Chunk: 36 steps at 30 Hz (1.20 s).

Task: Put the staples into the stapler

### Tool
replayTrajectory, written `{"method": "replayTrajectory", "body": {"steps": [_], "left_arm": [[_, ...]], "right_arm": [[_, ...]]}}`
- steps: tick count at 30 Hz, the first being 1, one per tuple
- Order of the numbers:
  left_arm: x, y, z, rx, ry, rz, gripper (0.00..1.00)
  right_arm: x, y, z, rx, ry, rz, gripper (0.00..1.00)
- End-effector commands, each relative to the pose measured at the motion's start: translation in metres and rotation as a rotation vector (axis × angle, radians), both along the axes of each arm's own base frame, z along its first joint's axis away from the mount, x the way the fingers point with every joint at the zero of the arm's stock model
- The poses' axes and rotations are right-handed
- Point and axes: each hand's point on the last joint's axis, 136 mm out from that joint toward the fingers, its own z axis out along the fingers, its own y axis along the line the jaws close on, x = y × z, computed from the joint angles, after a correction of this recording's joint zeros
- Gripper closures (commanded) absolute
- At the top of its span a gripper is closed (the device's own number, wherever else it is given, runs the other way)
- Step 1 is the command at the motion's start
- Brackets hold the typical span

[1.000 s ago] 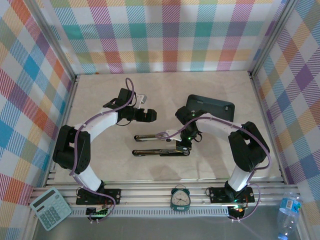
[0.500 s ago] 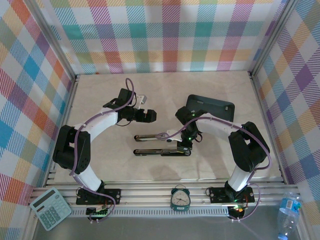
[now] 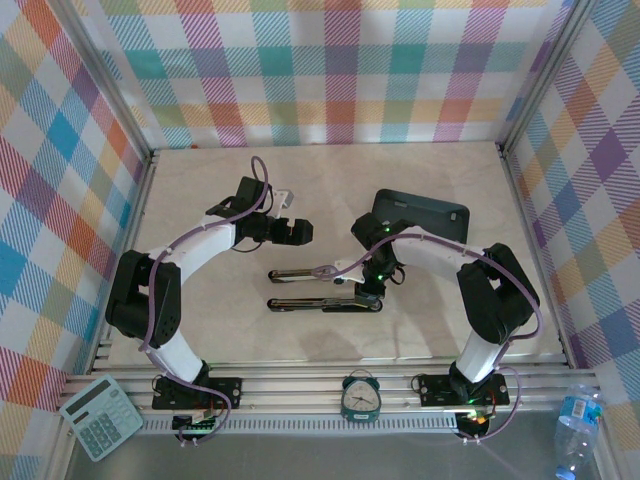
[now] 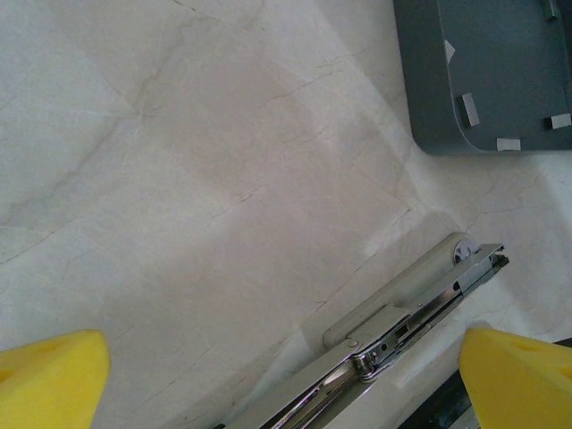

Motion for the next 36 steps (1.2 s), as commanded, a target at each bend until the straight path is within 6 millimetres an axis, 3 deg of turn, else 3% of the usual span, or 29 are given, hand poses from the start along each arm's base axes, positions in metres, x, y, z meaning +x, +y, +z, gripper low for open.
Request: {"method": "replayTrajectory", "body": {"steps": [1, 6, 10, 16, 21, 24, 26, 30, 36], "left_arm": [[0.002, -0.007, 0.007, 0.004, -0.022, -0.029, 0.00], [0.001, -0.007, 0.008, 0.004, -0.022, -0.029, 0.00], [0.001, -0.007, 0.008, 0.003, -0.025, -0.033, 0.00], [-0.002, -0.009, 0.015, -0.001, -0.052, -0.074, 0.00], [-0.014, -0.010, 0.045, 0.079, -0.235, -0.265, 0.05], [-0.037, -0.013, 0.056, 0.157, -0.353, -0.487, 0.12], [-0.059, -0.014, 0.053, 0.203, -0.386, -0.654, 0.15], [-0.104, -0.013, 0.034, 0.299, -0.387, -0.958, 0.21], [-0.131, 0.008, -0.002, 0.482, -0.318, -1.139, 0.20]], "right_arm": [[-0.005, 0.000, 0.003, 0.003, 0.027, -0.006, 0.74], [-0.001, 0.001, 0.008, 0.014, 0.007, -0.017, 0.74], [0.013, 0.006, 0.029, 0.097, -0.019, -0.101, 0.72], [0.039, 0.004, 0.065, 0.195, 0.016, -0.393, 0.63], [0.055, -0.010, 0.079, 0.236, 0.123, -0.737, 0.62], [0.058, -0.021, 0.085, 0.261, 0.200, -0.912, 0.62], [0.059, -0.027, 0.088, 0.293, 0.271, -1.012, 0.62], [0.055, -0.042, 0.086, 0.315, 0.417, -1.185, 0.61], [0.034, -0.052, 0.073, 0.314, 0.572, -1.301, 0.61]]}}
